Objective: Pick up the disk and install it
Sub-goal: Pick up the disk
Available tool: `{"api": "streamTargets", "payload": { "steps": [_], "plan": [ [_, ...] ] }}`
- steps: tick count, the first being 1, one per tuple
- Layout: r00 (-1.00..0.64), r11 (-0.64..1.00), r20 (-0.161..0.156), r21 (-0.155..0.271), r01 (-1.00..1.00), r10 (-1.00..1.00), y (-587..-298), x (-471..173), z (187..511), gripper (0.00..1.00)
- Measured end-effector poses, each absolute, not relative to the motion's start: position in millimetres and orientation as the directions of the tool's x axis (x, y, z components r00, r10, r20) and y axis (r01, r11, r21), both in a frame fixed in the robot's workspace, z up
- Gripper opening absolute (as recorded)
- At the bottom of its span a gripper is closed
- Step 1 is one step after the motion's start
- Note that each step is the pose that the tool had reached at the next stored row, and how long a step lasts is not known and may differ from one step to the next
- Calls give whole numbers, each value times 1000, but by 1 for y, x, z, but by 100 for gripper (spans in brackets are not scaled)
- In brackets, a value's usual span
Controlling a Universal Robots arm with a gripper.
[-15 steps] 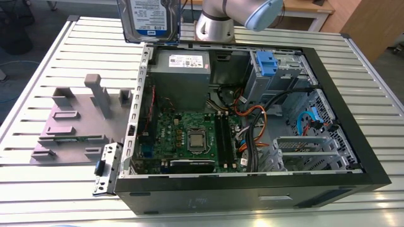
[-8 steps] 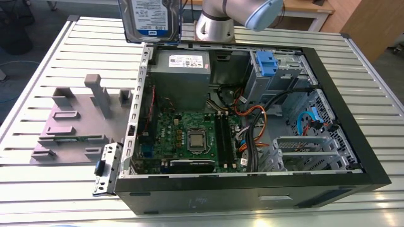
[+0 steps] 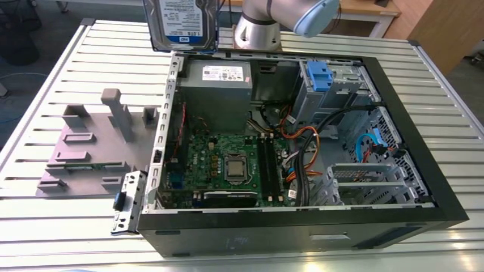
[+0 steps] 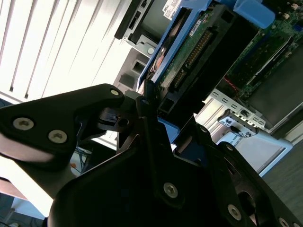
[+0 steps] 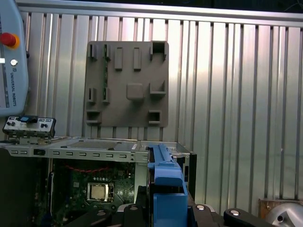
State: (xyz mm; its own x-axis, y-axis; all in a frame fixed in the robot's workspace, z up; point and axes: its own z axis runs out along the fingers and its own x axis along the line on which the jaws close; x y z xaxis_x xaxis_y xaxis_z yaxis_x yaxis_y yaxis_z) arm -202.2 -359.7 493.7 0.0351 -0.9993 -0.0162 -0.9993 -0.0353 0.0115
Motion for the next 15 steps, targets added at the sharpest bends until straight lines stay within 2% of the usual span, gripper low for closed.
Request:
{"api": "streamTargets", "payload": {
  "steps": [15],
  "plan": [
    [35, -35, -16, 12, -999, -999, -360, -198, 494, 36]
  ]
}}
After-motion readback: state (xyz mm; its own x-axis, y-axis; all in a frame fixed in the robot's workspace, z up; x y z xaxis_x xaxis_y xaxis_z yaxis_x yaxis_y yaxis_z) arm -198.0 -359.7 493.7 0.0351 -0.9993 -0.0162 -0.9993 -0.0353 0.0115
